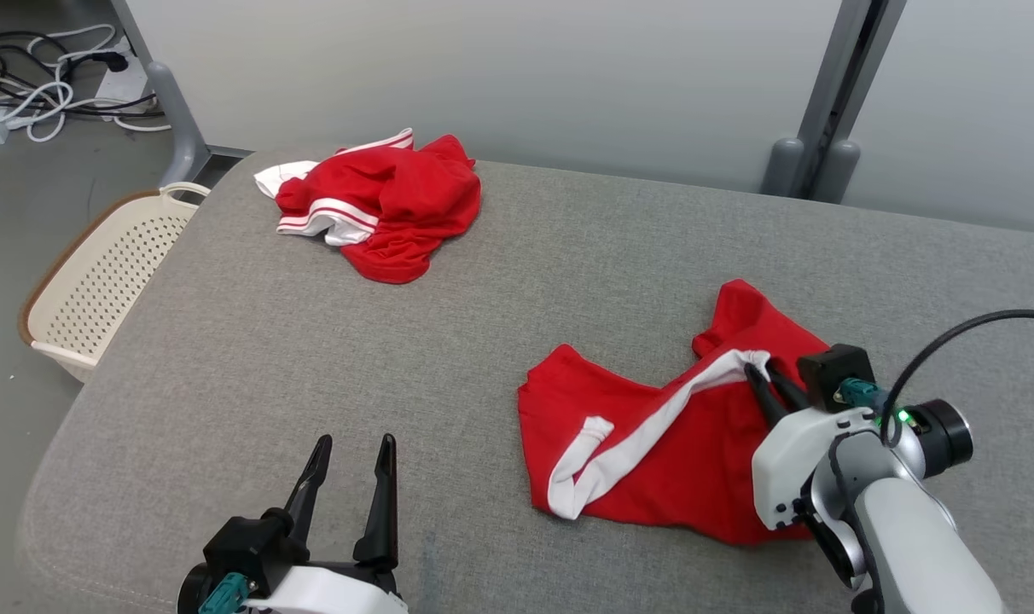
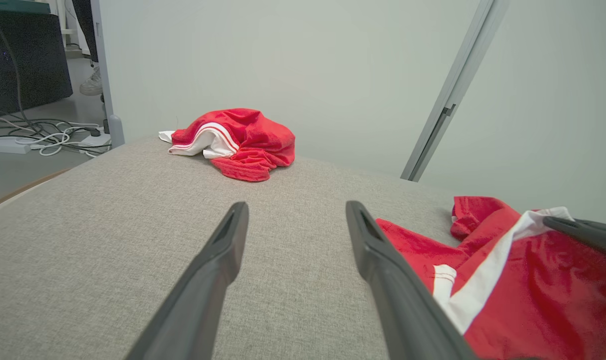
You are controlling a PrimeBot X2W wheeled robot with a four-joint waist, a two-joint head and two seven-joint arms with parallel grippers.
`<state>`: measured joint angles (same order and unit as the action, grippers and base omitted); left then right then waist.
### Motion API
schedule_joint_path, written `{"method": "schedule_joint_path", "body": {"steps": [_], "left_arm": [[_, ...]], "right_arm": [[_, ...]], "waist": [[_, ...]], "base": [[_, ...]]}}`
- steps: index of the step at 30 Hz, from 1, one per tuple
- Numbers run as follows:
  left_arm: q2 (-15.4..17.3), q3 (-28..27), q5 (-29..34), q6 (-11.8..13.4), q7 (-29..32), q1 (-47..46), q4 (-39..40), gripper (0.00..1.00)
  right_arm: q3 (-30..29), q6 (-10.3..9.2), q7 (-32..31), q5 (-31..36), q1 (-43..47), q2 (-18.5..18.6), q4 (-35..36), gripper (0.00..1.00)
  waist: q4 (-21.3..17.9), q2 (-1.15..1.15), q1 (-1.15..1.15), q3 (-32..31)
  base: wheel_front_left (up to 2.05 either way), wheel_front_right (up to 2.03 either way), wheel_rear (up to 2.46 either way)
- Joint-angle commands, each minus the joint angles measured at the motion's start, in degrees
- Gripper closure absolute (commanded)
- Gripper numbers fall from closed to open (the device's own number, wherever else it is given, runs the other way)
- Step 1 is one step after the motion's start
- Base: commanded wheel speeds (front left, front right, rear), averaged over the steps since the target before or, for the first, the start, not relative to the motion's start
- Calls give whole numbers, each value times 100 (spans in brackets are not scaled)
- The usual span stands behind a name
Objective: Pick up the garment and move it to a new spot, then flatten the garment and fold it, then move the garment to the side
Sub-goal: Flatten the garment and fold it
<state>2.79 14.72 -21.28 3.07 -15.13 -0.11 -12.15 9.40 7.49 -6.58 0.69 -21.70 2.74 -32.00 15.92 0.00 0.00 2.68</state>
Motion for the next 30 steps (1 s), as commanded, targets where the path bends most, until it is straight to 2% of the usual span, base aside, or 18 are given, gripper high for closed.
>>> {"method": "schedule_joint_path", "body": {"steps": [1, 9, 18, 23, 30], "left_arm": [[20, -30, -3, 1, -3, -35, 20, 0], [21, -43, -9, 11, -3, -35, 19, 0], [21, -71, 10, 17, -3, -69, 28, 0], [22, -80, 35, -15, -3, -133, 18, 0], [21, -102, 47, -31, -3, -169, -8, 0]], "right_arm": [[-56, 1, 166, -57, -43, 34, 204, 100], [-96, 1, 647, -252, 6, 227, 834, 100], [-249, 1, 935, -605, 1063, 623, 1622, 100], [-487, 1, 954, -592, 1654, 584, 1590, 100], [-648, 1, 1037, -557, 1899, 540, 1237, 100]], "waist": [[-87, 0, 0, 17], [-393, 0, 0, 49], [-841, 0, 0, 137], [-1022, 0, 0, 213], [-1078, 0, 0, 251]], "base": [[0, 0, 0], [0, 0, 0], [0, 0, 0], [0, 0, 0], [0, 0, 0]]}}
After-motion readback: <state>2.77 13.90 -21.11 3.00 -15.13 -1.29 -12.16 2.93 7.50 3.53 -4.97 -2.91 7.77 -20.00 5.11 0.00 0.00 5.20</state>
